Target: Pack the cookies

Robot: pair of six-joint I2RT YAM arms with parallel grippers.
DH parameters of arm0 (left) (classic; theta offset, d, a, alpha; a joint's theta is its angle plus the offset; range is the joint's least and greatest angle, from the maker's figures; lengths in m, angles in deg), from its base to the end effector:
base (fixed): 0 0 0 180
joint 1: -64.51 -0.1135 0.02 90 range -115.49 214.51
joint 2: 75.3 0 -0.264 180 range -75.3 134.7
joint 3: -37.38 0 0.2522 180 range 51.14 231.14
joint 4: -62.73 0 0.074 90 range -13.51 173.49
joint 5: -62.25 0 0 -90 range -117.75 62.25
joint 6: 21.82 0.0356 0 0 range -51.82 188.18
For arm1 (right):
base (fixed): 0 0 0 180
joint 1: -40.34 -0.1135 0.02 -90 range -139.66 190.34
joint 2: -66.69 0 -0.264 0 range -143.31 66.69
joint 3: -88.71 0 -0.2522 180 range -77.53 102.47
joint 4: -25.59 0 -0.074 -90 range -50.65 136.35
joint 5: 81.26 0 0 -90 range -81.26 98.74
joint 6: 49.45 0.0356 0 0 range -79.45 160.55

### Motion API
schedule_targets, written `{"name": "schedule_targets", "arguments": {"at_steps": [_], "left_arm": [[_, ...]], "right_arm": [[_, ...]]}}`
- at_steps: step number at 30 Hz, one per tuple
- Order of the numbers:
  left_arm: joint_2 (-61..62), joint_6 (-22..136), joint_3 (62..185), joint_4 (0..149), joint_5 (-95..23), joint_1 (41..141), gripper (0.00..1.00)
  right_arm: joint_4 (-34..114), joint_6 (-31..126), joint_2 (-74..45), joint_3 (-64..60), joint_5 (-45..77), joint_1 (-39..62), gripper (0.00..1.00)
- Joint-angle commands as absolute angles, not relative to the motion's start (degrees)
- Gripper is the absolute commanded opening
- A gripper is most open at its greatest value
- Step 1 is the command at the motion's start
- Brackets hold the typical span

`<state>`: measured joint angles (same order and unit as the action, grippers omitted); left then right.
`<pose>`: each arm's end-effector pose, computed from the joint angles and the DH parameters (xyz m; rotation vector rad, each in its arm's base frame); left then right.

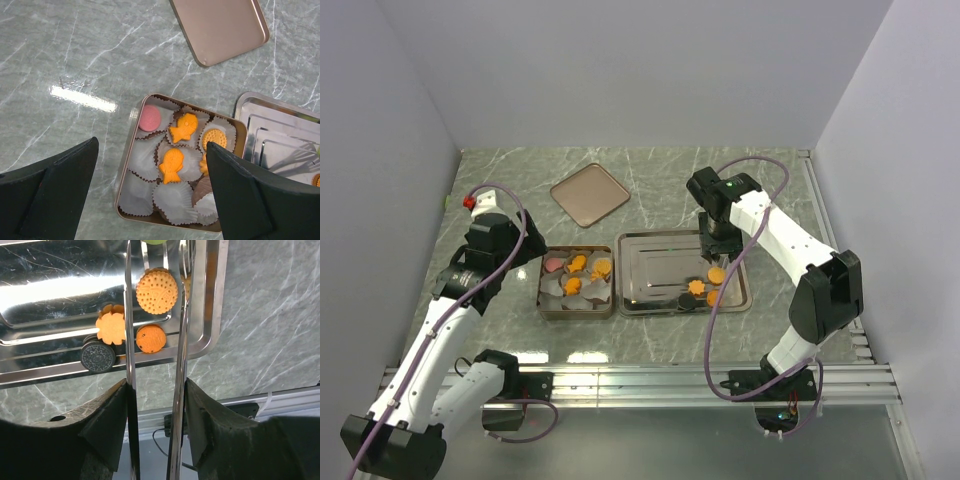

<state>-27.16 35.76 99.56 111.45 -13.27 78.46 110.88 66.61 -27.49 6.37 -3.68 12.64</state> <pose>0.1746 -0.0342 0.3096 -0.4877 2.1048 -0.1931 0.2749 0.1357 0.2844 -0.0190 2.9108 -0.1883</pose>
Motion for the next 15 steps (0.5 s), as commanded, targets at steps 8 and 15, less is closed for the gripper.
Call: {"name": "schedule_targets", "arguments": {"at_steps": [8, 15], "left_arm": [[-27.9, 35.0, 100.1, 110.7, -12.0, 78.7, 0.95], [-27.7, 35.0, 100.1, 110.9, -11.8, 78.7, 0.95]], "right_arm": [[109.3, 65.2, -27.0, 7.6, -1.5, 13.3, 0.49], [109.1, 64.9, -27.4, 7.2, -1.6, 13.3, 0.47]]}}
